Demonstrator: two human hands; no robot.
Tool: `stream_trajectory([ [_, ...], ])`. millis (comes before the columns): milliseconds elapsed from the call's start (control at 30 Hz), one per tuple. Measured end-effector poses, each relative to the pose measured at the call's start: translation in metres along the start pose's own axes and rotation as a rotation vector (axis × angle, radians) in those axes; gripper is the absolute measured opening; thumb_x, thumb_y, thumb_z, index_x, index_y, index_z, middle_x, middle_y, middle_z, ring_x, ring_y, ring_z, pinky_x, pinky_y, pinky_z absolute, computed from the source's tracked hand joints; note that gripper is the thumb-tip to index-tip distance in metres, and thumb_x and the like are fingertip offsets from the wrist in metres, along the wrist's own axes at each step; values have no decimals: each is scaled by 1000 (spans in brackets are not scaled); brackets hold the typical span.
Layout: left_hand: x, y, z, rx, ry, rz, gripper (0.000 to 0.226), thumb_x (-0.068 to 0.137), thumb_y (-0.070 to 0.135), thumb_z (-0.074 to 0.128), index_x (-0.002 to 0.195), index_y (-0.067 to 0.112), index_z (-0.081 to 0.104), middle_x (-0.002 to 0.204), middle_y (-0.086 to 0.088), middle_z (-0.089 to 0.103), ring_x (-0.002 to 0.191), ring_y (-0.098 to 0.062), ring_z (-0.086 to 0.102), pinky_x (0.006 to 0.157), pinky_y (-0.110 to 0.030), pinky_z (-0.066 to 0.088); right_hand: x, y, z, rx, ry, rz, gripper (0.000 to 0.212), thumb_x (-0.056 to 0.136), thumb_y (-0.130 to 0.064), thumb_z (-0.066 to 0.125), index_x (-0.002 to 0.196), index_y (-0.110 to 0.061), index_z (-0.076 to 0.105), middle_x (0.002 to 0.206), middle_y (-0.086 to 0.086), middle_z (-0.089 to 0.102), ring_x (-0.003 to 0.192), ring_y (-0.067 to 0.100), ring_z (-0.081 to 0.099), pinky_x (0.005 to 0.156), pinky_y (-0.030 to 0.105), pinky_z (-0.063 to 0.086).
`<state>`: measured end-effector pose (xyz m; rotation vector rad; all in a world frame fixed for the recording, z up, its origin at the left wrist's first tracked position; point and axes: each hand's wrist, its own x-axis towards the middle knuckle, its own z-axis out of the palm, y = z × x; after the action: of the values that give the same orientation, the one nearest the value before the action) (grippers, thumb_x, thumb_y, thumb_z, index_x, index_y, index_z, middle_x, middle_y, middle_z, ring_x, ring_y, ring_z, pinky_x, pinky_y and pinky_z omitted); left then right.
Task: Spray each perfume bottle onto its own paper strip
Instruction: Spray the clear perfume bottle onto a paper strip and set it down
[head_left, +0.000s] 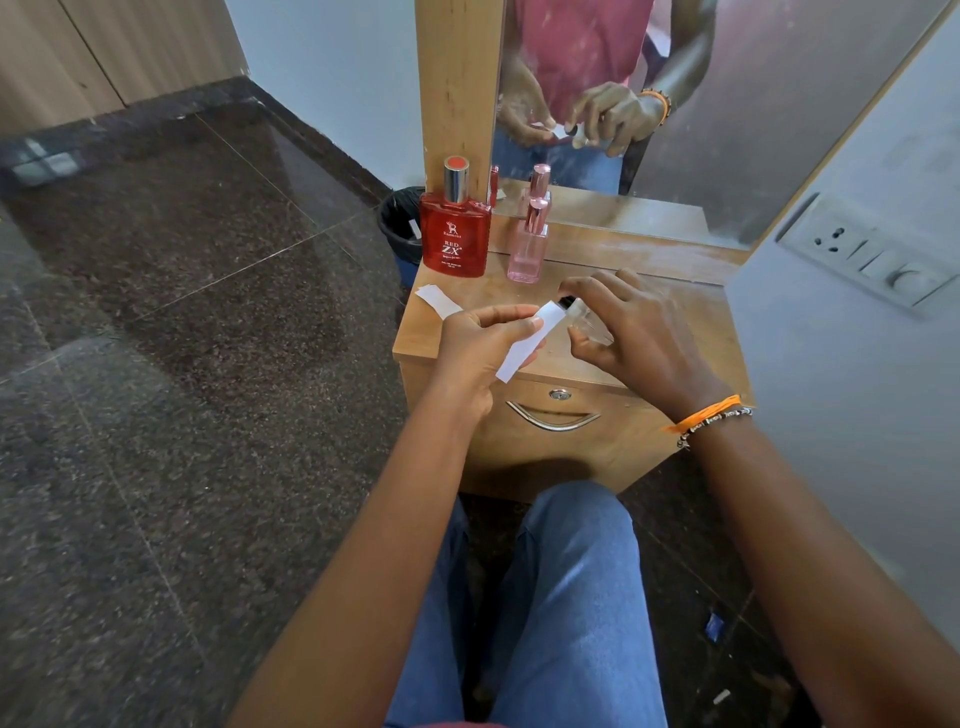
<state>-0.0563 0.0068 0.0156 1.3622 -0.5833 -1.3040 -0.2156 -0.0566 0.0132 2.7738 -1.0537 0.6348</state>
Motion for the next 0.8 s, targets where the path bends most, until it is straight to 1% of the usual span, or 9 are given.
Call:
stream_trajectory([
  [133, 1, -1, 1, 11, 2, 11, 10, 79, 4, 71, 84, 12, 72, 82, 2, 69, 59, -4, 69, 61, -20, 57, 1, 3, 2, 36, 16, 7, 38, 80, -18, 66, 117, -12, 58, 111, 8, 66, 94, 28, 59, 66, 35, 49],
  [200, 3, -2, 2, 54, 24, 21, 10, 79, 7, 72, 83, 16, 72, 82, 5, 68, 67, -6, 69, 64, -20, 56, 0, 5, 5, 103, 40, 33, 38, 79, -20, 66, 116, -13, 58, 111, 6, 66, 95, 26, 60, 69, 34, 49],
  [267, 6, -4, 3, 138, 54, 42, 10, 78, 12, 73, 84, 20, 72, 81, 13, 66, 76, -1, 60, 62, -14, 47, -4, 6, 10, 194, 89, 100, 38, 79, -21, 67, 115, -14, 57, 107, 5, 66, 92, 22, 61, 67, 29, 45],
  [333, 10, -5, 4, 179, 65, 57, 12, 78, 12, 73, 87, 20, 72, 81, 16, 64, 77, 3, 55, 58, -11, 39, -8, 7, 17, 305, 153, 210, 39, 81, -23, 67, 118, -16, 55, 103, 2, 65, 87, 15, 59, 67, 24, 41],
  [433, 17, -7, 7, 219, 83, 68, 15, 79, 8, 71, 89, 18, 71, 90, 8, 66, 82, -1, 55, 62, -15, 40, -14, 9, 25, 528, 261, 399, 39, 85, -27, 66, 119, -20, 50, 95, -4, 58, 77, 7, 53, 65, 19, 43],
  [533, 26, -7, 14, 272, 82, 90, 18, 79, 3, 69, 94, 14, 69, 98, -3, 67, 87, -10, 61, 68, -21, 47, -18, 10, 30, 680, 390, 515, 36, 86, -28, 67, 115, -24, 47, 94, -3, 56, 80, 13, 54, 69, 19, 45],
  [600, 34, -7, 23, 291, 82, 105, 21, 77, 0, 70, 96, 10, 67, 96, -6, 68, 91, -18, 64, 75, -26, 52, -19, 11, 30, 718, 450, 560, 36, 86, -26, 67, 113, -25, 45, 93, -9, 55, 82, 7, 55, 71, 14, 45],
  [667, 42, -7, 33, 331, 97, 129, 21, 75, 1, 73, 92, 10, 65, 90, -3, 66, 87, -17, 64, 75, -25, 51, -18, 15, 31, 732, 490, 580, 36, 86, -25, 67, 112, -26, 43, 93, -18, 52, 82, -4, 52, 73, 8, 42],
  [800, 57, -11, 52, 444, 147, 181, 25, 71, 7, 77, 83, 14, 57, 83, 2, 61, 78, -14, 58, 70, -24, 48, -14, 25, 34, 759, 525, 609, 35, 85, -24, 67, 112, -24, 44, 89, -20, 49, 78, -6, 51, 70, 8, 42],
])
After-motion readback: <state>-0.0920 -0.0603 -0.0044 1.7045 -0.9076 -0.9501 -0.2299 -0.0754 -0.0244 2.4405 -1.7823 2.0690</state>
